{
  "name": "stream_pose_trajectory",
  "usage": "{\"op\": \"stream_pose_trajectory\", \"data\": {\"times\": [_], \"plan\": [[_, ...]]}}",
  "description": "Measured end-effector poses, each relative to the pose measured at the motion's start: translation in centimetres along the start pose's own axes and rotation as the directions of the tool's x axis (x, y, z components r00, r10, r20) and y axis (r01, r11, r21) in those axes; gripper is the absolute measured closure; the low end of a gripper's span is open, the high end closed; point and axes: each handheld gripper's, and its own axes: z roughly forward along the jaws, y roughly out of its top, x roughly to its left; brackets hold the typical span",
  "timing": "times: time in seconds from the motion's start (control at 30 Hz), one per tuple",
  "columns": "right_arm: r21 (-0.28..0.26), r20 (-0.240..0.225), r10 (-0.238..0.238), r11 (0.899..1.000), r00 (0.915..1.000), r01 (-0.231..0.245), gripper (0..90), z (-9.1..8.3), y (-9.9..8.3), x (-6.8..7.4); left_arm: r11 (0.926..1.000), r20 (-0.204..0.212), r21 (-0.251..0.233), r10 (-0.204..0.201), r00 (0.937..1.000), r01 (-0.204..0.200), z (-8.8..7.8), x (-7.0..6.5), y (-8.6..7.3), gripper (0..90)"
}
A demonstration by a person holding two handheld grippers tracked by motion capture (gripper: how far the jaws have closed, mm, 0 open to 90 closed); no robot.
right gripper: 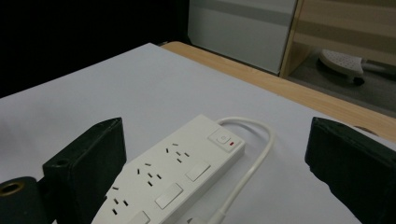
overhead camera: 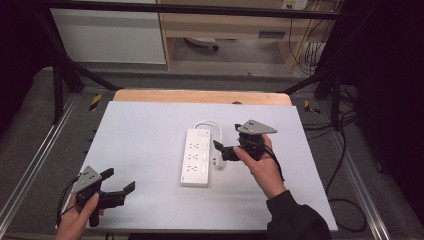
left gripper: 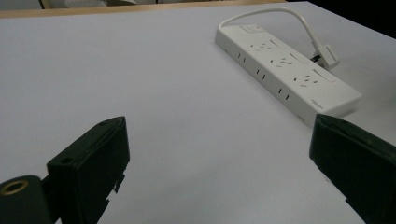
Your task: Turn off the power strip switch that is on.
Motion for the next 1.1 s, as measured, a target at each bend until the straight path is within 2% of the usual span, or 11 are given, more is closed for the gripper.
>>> {"op": "stream_pose_trajectory", "data": {"times": [0.27,0.63,0.87,1.1], "plan": [[-0.054,0.052,0.003,0.999,0.9986,-0.001,5.6,-3.4,-0.2,-2.1,1.0,-0.001,0.001,0.002,1.0,-0.002,0.0,0.0,0.0,4.9],[-0.078,0.124,0.018,0.997,0.9922,-0.009,5.4,-8.0,-1.6,-4.8,1.0,0.001,0.002,0.004,1.0,-0.004,0.0,-0.1,0.0,4.9],[-0.096,0.178,0.054,0.995,0.9825,-0.038,5.3,-10.4,-3.3,-6.2,1.0,-0.003,0.003,0.003,1.0,-0.003,0.0,0.0,0.0,4.9],[-0.096,0.207,0.1,0.992,0.9732,-0.082,5.3,-11.9,-5.7,-7.3,1.0,-0.005,0.003,0.0,1.0,0.0,0.0,0.0,0.0,4.9]]}}
